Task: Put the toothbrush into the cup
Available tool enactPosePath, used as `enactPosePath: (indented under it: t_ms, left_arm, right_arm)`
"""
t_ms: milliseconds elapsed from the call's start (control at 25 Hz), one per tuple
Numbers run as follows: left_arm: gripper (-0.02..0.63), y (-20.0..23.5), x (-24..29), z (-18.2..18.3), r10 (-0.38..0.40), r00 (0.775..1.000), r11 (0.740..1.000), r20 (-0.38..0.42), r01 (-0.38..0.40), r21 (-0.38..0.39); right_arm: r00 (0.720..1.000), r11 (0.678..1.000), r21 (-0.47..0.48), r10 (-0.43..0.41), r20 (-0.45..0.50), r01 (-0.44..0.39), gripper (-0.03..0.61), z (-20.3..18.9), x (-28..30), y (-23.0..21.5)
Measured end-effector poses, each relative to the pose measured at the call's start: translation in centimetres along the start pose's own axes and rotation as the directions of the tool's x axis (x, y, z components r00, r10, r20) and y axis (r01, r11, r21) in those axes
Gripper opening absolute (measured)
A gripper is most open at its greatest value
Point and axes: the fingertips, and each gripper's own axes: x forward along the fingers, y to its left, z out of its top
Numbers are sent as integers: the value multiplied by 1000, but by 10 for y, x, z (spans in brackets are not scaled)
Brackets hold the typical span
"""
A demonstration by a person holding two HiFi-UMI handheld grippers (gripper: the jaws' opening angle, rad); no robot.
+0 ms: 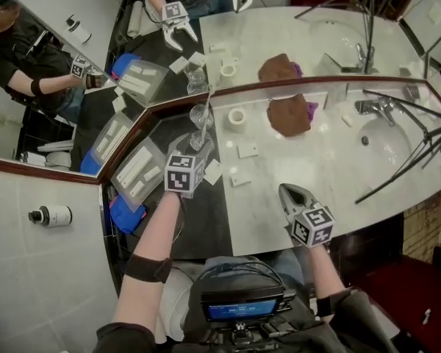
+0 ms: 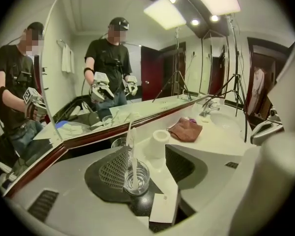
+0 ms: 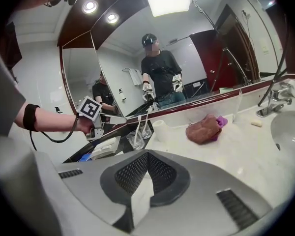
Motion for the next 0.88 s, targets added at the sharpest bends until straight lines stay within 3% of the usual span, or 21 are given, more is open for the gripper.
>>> enactPosePath:
  t_ms: [400,680,800,880]
  left_arm:
    - [238,19,77,-17,-24,992,998,-122,32,59]
    - [193,13,91,-22,-56,984,997,-168,63,36]
    - [149,17,94,-23,-41,984,998,-172,49,42]
    - [64,21,94,-22,-14,986,998,-165,23,50]
  right_arm:
    - [997,996,47,-74,-21,75,11,-25,6,-29]
    - [995,994,58,-91,-29,93,11,-29,17,-38]
    - [995,994,63,-91,-30,93,11,-30,18,-36]
    - [995,994,64,-91,-35,93,11,-32,17,-35]
